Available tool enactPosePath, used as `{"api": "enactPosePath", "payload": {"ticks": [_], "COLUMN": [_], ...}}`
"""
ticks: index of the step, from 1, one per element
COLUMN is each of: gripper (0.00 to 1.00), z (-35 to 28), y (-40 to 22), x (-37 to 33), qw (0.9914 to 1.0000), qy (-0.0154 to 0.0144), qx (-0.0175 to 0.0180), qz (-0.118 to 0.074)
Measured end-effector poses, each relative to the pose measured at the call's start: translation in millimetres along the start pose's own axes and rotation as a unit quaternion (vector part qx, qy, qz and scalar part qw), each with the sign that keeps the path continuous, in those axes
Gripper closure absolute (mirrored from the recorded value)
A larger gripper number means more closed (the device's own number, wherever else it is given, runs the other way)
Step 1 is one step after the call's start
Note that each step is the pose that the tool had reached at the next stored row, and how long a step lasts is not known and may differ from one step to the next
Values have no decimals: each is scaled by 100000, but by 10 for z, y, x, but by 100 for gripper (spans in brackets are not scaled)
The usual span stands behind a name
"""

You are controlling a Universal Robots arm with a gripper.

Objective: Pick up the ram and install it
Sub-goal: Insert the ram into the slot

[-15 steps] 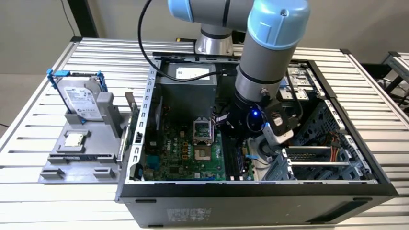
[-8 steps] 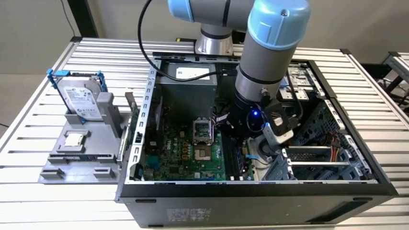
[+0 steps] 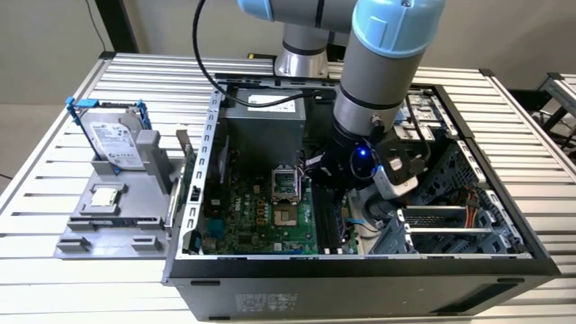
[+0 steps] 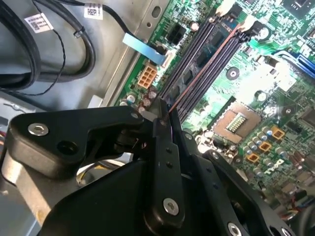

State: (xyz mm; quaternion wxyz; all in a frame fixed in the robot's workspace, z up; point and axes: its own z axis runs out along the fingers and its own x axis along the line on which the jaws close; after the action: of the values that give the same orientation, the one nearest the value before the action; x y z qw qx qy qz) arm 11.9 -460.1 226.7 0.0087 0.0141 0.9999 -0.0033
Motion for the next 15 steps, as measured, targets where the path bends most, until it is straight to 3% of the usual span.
{"api": "enactPosePath", "payload": {"ticks": [5, 15], "gripper": [100, 100], "z": [-80, -76], "y": [0, 73], "x": [-1, 1], "qw": [100000, 100000], "qy": [3, 1], "qx": [5, 13], "qz": [2, 0]}}
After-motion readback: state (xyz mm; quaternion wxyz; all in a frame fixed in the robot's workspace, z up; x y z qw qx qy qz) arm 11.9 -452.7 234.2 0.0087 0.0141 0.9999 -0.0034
